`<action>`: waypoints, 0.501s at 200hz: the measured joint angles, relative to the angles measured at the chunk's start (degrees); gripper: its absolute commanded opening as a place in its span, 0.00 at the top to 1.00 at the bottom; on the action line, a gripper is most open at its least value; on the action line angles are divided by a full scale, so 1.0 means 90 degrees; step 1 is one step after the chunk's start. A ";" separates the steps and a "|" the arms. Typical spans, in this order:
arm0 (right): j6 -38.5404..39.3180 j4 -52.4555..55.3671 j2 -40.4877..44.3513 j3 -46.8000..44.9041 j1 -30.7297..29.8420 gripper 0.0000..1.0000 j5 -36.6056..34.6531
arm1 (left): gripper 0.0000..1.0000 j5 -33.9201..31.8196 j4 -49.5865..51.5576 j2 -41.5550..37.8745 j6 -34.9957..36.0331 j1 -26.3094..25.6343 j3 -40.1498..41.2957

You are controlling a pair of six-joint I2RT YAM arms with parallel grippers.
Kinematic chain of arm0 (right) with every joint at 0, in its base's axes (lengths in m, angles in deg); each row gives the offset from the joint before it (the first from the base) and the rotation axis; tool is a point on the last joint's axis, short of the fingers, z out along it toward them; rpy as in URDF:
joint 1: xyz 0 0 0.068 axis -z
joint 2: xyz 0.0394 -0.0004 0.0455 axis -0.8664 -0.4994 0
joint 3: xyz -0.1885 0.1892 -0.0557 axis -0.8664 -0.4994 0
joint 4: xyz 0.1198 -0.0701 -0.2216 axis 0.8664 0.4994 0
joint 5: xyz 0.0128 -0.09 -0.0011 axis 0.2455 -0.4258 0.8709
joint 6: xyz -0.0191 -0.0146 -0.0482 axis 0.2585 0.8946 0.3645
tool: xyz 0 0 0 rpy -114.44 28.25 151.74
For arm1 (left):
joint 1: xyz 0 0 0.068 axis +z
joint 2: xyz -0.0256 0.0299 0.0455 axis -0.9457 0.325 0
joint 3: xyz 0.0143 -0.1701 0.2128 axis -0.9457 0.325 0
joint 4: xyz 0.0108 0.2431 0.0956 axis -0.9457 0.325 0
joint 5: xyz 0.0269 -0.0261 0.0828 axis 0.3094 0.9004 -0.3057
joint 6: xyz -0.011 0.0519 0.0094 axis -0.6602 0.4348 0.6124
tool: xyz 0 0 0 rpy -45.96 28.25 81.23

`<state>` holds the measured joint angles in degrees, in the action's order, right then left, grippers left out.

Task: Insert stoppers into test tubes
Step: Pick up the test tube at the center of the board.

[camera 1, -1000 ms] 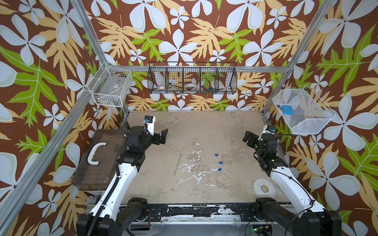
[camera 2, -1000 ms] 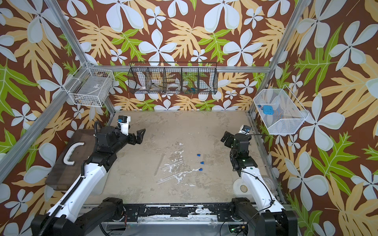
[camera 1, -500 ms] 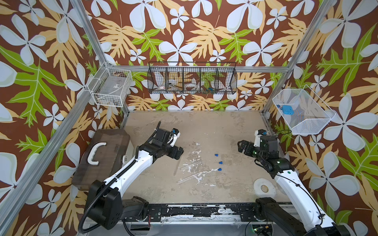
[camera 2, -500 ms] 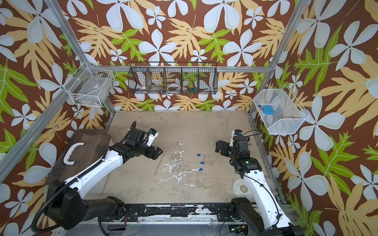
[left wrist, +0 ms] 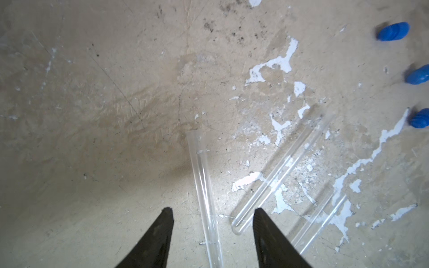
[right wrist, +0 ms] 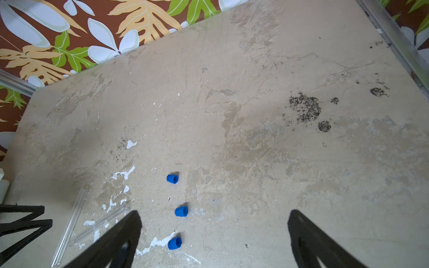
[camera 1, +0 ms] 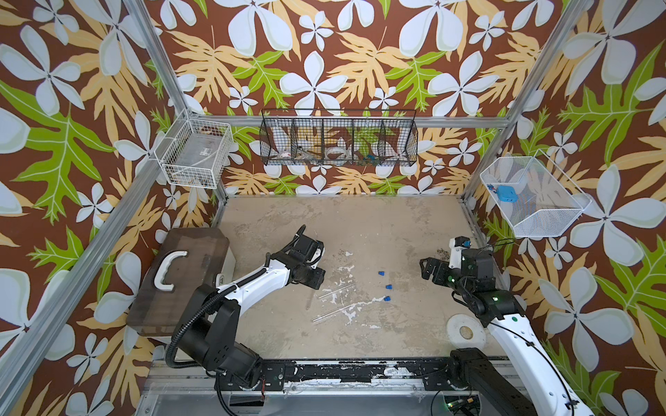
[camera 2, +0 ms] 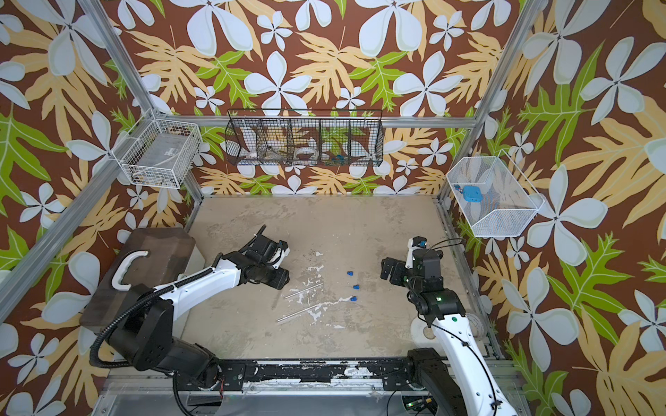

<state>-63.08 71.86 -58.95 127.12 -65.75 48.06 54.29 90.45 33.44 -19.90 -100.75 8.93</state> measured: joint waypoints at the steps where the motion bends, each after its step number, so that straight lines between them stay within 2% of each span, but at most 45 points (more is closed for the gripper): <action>1: 0.0000 0.0000 0.0000 -0.0005 0.0000 0.00 0.0000 | 0.45 -0.0002 0.0000 0.0012 -0.0002 -0.0002 0.0005; 36: 0.0044 -0.0015 0.0017 -0.0056 0.0000 0.00 -0.0036 | 0.51 -0.0015 -0.0002 0.0304 -0.0187 -0.0104 0.0049; 75: 0.0044 -0.0058 0.0083 -0.0085 -0.0007 0.00 -0.0039 | 0.62 -0.0051 -0.0017 0.0537 -0.0301 -0.0126 0.0046; 100: 0.0044 -0.0092 0.0073 -0.0097 -0.0007 0.00 -0.0039 | 0.64 -0.0090 -0.0063 0.0629 -0.0316 -0.0134 0.0049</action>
<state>-62.69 71.03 -58.29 126.25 -65.82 47.71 53.48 89.88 39.10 -22.74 -101.95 9.37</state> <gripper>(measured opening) 0.999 0.365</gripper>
